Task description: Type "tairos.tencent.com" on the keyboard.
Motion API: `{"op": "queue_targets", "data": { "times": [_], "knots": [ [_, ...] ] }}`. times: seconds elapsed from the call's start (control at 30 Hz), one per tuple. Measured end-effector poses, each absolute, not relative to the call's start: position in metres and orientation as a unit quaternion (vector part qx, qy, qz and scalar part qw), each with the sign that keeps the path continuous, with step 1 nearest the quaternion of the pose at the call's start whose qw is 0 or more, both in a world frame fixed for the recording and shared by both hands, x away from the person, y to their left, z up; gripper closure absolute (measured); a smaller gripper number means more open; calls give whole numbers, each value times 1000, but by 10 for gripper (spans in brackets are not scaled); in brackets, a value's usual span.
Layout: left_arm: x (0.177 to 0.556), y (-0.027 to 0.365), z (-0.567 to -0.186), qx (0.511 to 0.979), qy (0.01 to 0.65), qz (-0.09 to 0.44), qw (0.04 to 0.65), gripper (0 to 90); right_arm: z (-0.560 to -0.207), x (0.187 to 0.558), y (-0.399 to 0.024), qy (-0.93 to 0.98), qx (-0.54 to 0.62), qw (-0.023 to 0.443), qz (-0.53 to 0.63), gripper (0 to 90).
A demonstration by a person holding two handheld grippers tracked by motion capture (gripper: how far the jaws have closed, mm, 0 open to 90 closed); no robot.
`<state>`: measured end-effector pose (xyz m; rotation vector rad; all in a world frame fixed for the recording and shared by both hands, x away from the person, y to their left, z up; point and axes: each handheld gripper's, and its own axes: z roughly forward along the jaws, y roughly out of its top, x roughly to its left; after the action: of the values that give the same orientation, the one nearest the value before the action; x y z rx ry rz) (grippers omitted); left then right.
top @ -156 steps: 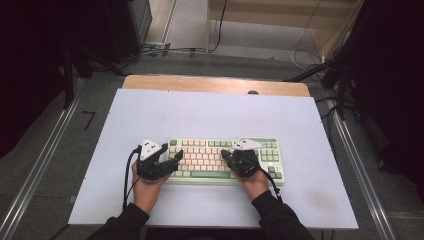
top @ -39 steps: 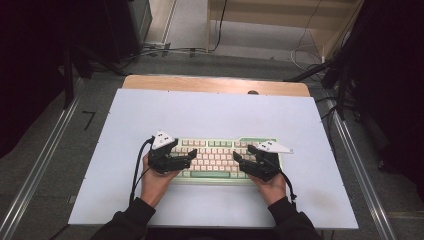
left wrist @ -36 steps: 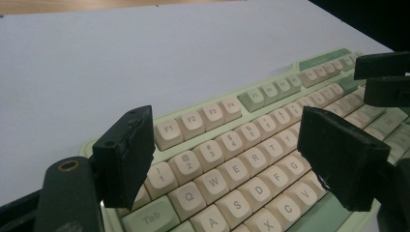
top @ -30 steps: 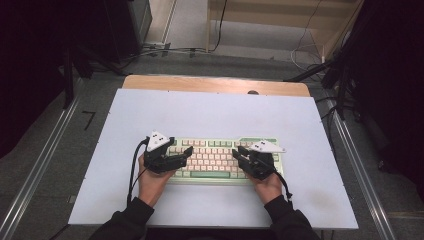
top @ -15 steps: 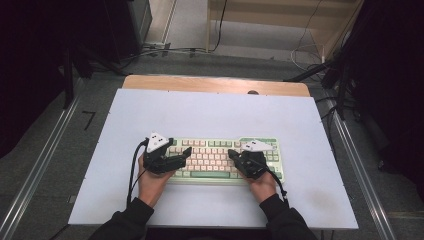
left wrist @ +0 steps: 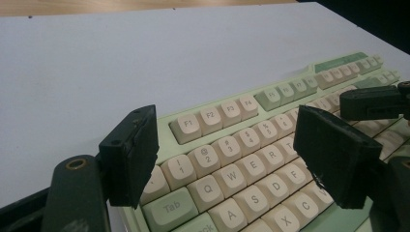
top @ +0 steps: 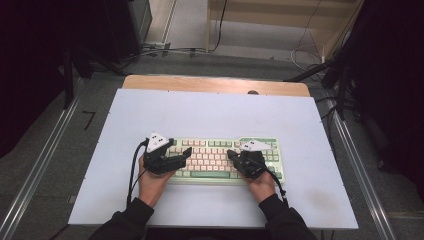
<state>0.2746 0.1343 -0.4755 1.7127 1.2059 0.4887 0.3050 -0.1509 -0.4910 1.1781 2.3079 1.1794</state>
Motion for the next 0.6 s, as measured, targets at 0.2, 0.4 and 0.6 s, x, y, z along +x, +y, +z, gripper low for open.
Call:
{"op": "queue_targets", "data": {
  "times": [0.2,0.4,0.6],
  "knots": [
    [275,135,-476,699,495,200,476,248,-492,305,-151,802,409,146,409,872],
    [275,135,-476,699,495,199,477,248,-492,305,-151,802,410,145,408,873],
    [275,135,-476,698,495,198,478,248,-492,305,-151,802,410,145,408,873]
  ]
}}
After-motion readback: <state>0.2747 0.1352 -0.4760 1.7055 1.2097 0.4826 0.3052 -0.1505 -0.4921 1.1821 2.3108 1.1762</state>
